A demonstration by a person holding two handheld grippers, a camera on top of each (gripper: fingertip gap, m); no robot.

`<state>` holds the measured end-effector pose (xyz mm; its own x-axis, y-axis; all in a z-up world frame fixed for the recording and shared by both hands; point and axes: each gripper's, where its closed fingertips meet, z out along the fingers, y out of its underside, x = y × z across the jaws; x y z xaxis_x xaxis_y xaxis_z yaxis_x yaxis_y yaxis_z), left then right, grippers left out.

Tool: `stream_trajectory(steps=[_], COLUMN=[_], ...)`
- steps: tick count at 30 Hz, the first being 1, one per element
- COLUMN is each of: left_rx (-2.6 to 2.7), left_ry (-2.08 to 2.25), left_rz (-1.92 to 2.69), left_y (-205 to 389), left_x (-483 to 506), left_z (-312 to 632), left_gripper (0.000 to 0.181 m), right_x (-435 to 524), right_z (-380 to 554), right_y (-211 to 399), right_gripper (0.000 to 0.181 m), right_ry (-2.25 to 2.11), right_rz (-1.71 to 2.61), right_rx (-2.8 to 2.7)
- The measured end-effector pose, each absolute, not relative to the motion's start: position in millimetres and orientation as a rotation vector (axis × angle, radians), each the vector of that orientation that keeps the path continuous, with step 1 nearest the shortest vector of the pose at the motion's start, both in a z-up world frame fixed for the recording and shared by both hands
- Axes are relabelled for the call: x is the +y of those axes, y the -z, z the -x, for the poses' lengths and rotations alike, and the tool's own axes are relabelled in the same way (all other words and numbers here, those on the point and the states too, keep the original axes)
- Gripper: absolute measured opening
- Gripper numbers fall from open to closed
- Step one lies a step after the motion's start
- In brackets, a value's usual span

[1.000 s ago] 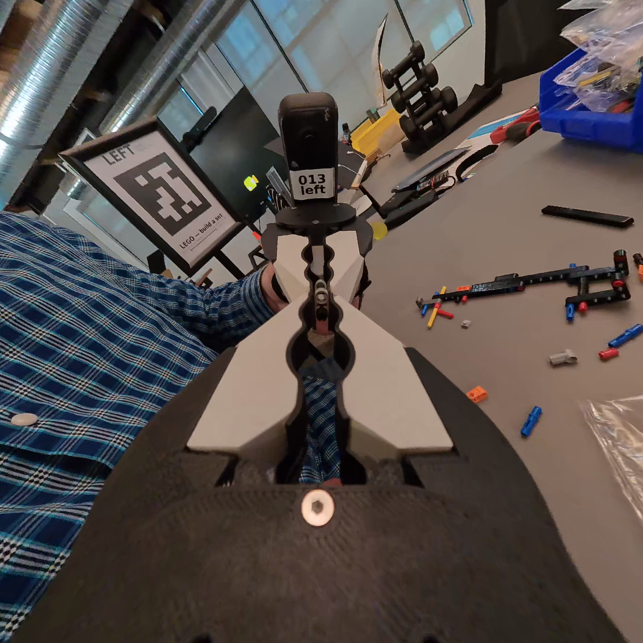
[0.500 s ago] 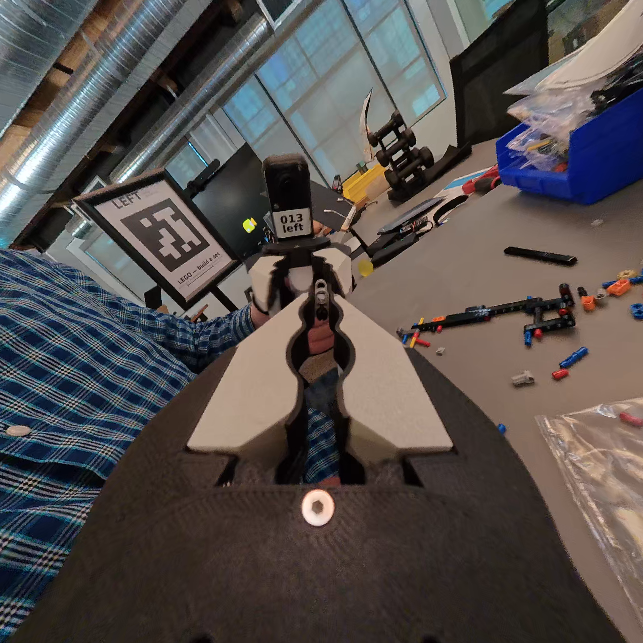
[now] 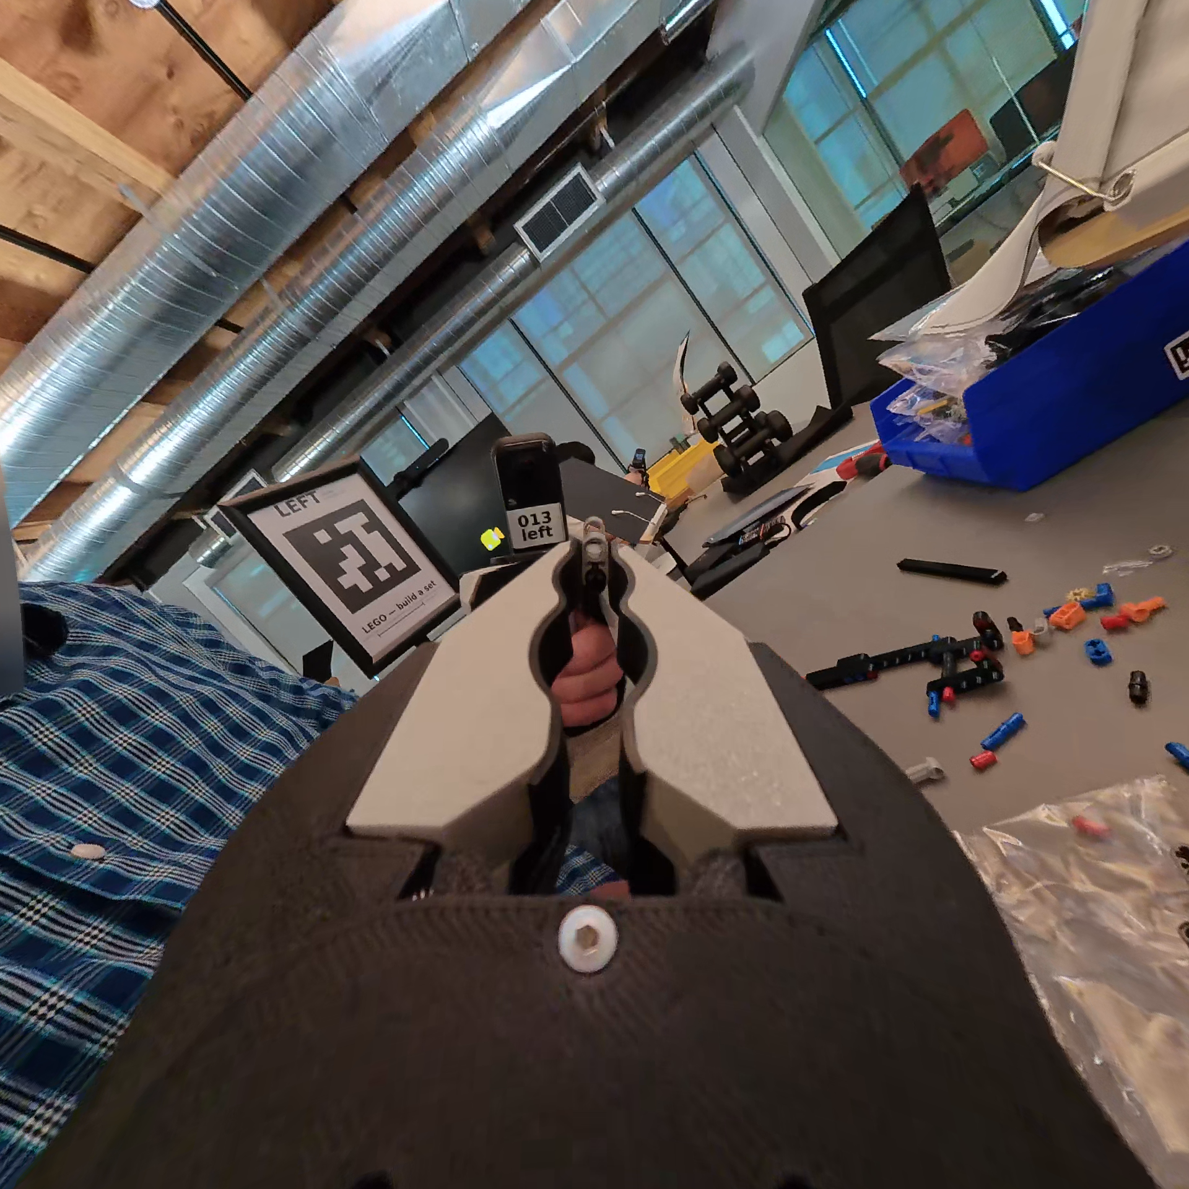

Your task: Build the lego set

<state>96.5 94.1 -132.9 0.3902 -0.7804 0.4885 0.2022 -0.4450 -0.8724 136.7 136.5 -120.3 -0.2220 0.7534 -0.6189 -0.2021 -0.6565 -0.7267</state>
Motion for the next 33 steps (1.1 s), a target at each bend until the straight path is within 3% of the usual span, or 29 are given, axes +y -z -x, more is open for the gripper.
stream_trajectory(steps=[8, 14, 26, 33], left_rx=[0.465, 0.382, 0.312, 0.288], left_ry=[1.15, 1.134, 1.199, 1.312], left_rz=[1.66, 1.651, 1.623, 1.586], left_y=[139, 137, 139, 142], left_x=[89, 94, 106, 102], left_z=[-79, -77, -94, -98], left_gripper=[0.028, 0.041, 0.039, 0.005], right_x=[139, 134, 115, 101], right_z=[-131, -119, -99, -90], right_y=[122, 120, 127, 140], right_gripper=[0.004, 0.004, 0.005, 0.005], right_ry=[-1.87, -1.894, -1.947, -1.98], right_rz=[1.392, 1.366, 1.365, 1.392], right_rx=[-0.756, -0.813, -0.939, -1.006])
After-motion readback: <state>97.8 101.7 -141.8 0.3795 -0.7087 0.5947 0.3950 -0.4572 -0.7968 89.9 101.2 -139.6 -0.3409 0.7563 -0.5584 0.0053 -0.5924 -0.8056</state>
